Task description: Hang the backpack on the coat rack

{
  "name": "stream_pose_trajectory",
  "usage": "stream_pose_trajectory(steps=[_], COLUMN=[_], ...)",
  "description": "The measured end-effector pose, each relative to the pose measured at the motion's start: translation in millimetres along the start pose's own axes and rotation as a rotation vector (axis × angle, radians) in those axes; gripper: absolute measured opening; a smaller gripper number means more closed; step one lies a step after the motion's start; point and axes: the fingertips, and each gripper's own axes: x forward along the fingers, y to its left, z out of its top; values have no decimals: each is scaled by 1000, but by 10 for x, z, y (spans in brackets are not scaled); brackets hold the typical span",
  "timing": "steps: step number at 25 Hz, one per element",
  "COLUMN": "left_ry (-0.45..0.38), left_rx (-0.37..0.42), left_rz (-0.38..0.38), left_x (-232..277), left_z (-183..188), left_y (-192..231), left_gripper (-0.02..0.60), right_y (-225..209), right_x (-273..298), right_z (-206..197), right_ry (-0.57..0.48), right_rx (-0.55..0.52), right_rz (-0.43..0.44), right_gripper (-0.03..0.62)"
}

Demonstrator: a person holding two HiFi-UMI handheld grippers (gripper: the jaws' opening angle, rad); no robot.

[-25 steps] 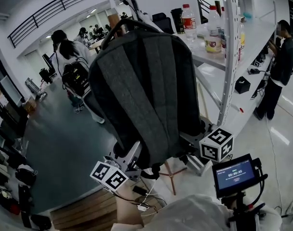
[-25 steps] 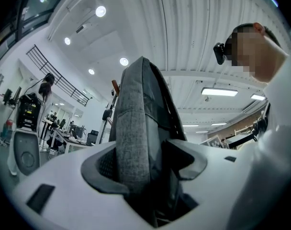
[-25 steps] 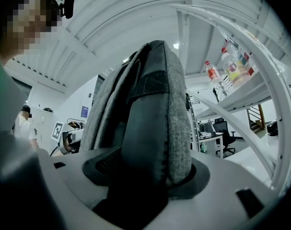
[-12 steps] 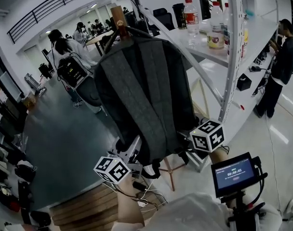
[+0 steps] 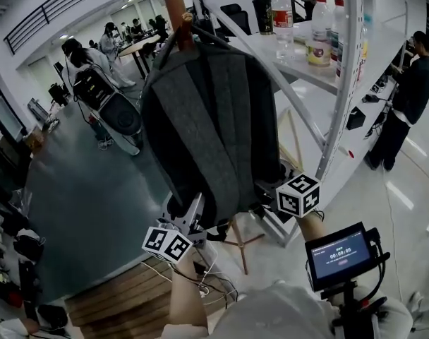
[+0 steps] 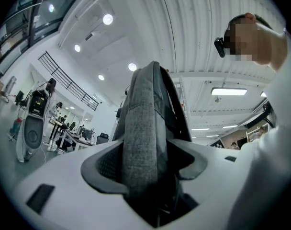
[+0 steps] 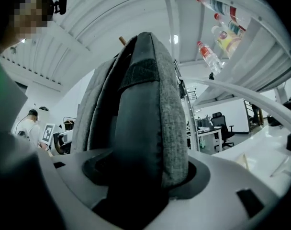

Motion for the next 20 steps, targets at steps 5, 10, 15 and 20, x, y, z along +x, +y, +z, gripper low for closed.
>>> stream_pose_trajectory(steps=[5,10,15,20], left_ry=[-50,-102,-114,-84], left_rx=[43,79,73,69], left_rz=[8,68,90,114], left_x=[-1,-72,-178,-219], left_z=[-56,-100,-65,-58], left_y=[-30,-65,-162,-250], left_gripper=[281,282,282,282], right_y=[-64,-71,-1,34], right_x=[-90,-168,-509,-760], right_z=[12,39,225,346], right_ry=[-112,-150,-322,-374], right_rx=[-52,-100,-154,-171], right_rz=[-79,-97,-144,-208], right_gripper=[298,298,299,301])
